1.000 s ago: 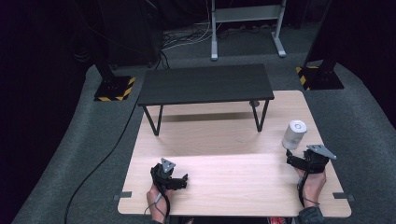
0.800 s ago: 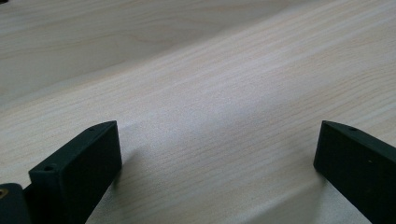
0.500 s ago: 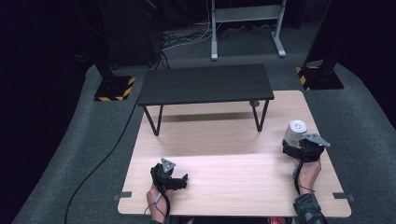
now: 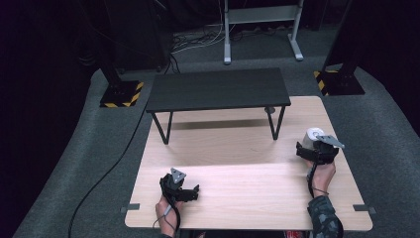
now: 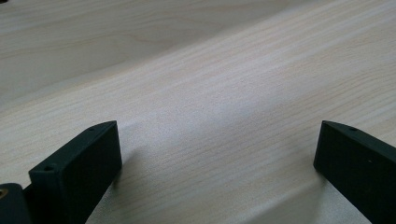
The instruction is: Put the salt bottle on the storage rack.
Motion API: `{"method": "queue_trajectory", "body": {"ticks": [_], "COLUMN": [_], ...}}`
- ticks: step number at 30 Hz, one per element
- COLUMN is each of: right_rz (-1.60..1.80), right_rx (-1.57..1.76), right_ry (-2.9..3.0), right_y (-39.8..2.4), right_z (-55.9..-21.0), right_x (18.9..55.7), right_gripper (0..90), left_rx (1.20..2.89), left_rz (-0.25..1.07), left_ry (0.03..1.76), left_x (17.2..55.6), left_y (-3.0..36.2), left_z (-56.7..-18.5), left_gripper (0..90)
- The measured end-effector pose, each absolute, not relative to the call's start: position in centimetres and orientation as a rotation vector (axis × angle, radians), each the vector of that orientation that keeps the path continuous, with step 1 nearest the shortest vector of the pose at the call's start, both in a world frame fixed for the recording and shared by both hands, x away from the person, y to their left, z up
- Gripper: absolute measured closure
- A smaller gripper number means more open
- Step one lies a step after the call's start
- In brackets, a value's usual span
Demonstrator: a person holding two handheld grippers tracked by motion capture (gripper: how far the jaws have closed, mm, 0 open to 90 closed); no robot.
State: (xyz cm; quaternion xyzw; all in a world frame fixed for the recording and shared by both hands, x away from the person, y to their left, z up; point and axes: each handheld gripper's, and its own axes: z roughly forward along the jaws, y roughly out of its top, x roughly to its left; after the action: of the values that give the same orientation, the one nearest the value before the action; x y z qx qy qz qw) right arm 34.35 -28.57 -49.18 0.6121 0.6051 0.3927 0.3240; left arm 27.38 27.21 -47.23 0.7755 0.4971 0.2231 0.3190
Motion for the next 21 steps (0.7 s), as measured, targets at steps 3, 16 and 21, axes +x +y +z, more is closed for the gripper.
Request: {"method": "queue_trajectory", "body": {"ticks": [3, 16, 21], "right_rz": [1.047, 1.013, 1.023], "right_rx": [1.607, 1.604, 1.626], "right_ry": [1.534, 1.534, 1.526], "right_y": [-28.3, -27.7, -27.9], "right_z": [-49.7, -49.4, -49.3], "right_x": [34.0, 34.1, 34.0], "right_gripper": [28.8, 29.4, 29.5], "left_rx": [2.039, 2.040, 2.040], "left_rz": [0.587, 0.588, 0.588], "left_ry": [1.307, 1.307, 1.306], "left_x": [27.4, 27.4, 27.4], "left_y": [27.2, 27.2, 27.2], "left_z": [-47.2, -47.2, -47.2], "left_gripper": [0.3, 0.2, 0.2]}}
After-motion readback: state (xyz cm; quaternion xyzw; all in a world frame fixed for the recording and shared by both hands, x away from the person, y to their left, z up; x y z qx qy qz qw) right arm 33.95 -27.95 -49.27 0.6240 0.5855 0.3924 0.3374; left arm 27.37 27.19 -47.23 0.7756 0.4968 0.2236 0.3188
